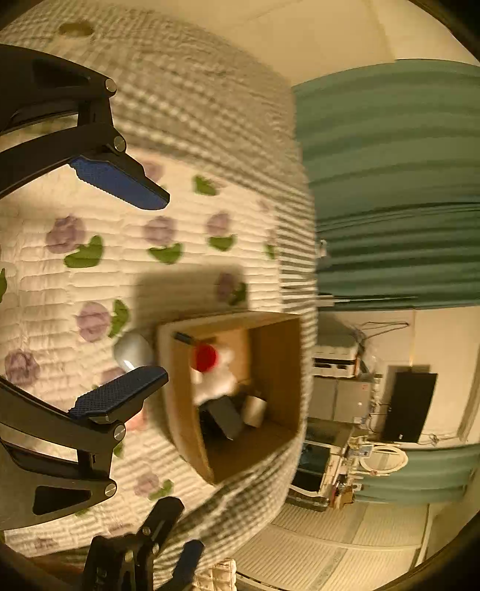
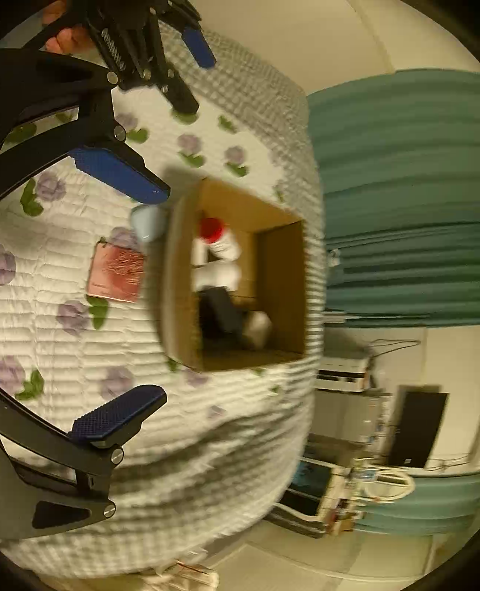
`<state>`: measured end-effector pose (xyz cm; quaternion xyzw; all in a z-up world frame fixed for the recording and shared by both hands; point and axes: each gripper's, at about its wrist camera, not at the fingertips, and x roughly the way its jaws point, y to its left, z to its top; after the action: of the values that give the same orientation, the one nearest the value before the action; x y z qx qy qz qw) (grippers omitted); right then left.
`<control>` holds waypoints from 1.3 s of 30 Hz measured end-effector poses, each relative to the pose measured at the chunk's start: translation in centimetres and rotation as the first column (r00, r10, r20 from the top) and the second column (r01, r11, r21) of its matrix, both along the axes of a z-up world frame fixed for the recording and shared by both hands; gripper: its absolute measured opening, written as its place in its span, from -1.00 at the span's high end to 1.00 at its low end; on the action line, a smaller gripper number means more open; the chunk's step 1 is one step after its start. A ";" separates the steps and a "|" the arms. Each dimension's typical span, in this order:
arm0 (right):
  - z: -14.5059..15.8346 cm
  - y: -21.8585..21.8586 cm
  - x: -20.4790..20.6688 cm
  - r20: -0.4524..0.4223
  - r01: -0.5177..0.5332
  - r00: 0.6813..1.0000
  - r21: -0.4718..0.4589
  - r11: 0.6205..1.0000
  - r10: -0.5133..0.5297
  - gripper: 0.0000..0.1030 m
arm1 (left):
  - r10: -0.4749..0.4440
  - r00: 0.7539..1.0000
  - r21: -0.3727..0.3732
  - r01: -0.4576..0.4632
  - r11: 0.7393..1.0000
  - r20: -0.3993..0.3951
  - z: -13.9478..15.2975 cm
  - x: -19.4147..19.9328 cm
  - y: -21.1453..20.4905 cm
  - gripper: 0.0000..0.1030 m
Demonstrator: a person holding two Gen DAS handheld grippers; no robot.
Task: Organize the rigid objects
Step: 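Grasp the pink rose card with the right tool while the left tool grasps the blue earbud case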
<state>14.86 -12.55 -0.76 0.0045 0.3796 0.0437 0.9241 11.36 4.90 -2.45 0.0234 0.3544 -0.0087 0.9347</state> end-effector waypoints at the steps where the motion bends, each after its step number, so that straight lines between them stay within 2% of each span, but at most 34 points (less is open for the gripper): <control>1: -1.0 0.1 0.2 -0.009 -0.001 1.000 -0.006 1.000 0.001 -0.92 | -0.005 1.000 0.000 0.005 1.000 -0.009 -0.9 0.1 0.2 -0.72; 5: -7.4 1.1 2.1 -0.105 -0.024 0.994 -0.063 0.998 0.017 -0.92 | -0.041 0.998 0.052 0.043 0.998 -0.046 -4.7 0.8 -0.3 -0.72; 9: -11.3 2.0 3.7 -0.171 -0.044 0.985 -0.035 0.998 0.038 -0.92 | -0.073 0.993 0.060 0.079 0.995 -0.096 -7.0 1.3 -1.0 -0.72; 13: -13.9 2.7 5.3 -0.220 -0.071 0.973 0.008 0.997 0.071 -0.92 | -0.062 0.992 0.086 0.072 0.994 -0.111 -8.1 1.4 -1.1 -0.72; 16: -15.2 2.4 6.4 -0.244 -0.084 0.965 0.067 0.994 0.098 -0.91 | -0.059 0.991 0.079 0.069 0.994 -0.123 -8.2 1.6 -0.8 -0.72; 17: -15.9 2.1 6.8 -0.267 -0.071 0.960 0.069 0.995 0.087 -0.76 | -0.054 0.991 0.073 0.064 0.995 -0.126 -8.2 1.6 -0.6 -0.72; 18: -16.4 1.7 6.9 -0.274 -0.054 0.959 0.072 0.996 0.072 -0.71 | -0.054 0.990 0.070 0.063 0.996 -0.126 -8.1 1.5 -0.6 -0.72; 19: -16.4 1.6 6.7 -0.265 -0.048 0.962 0.078 0.996 0.067 -0.50 | -0.056 0.990 0.069 0.065 0.995 -0.127 -8.1 1.5 -0.6 -0.72; 20: -16.1 1.3 6.4 -0.249 -0.043 0.966 0.084 0.996 0.063 -0.42 | -0.060 0.990 0.071 0.069 0.995 -0.127 -8.0 1.4 -0.7 -0.72; 26: -13.7 -0.4 4.4 -0.174 0.018 0.985 0.077 0.997 -0.004 -0.41 | -0.084 0.983 0.051 0.094 0.994 -0.163 -7.4 2.3 -2.9 -0.72; 28: -12.5 -1.0 3.9 -0.137 0.031 0.990 0.051 0.998 -0.024 -0.41 | -0.087 0.981 0.042 0.096 0.995 -0.175 -7.5 3.0 -4.0 -0.72; 31: -11.2 -2.4 3.6 -0.103 0.062 0.993 0.000 0.998 -0.062 -0.41 | -0.074 0.977 0.069 0.089 0.994 -0.200 -8.3 4.6 -5.8 -0.72; 34: -11.2 -4.0 3.5 -0.110 0.089 0.990 0.023 0.996 -0.086 -0.41 | -0.084 0.971 0.074 0.102 0.992 -0.222 -9.5 5.9 -7.3 -0.72; 39: -12.2 -4.2 4.8 -0.144 0.114 0.984 0.036 0.993 -0.108 -0.41 | -0.081 0.957 0.036 0.095 0.995 -0.278 -11.7 7.8 -8.1 -0.72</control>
<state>19.63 -16.76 -12.98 0.0493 0.4427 0.0001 0.8953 19.15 -3.18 -14.16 0.0604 0.4799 -0.0448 0.8741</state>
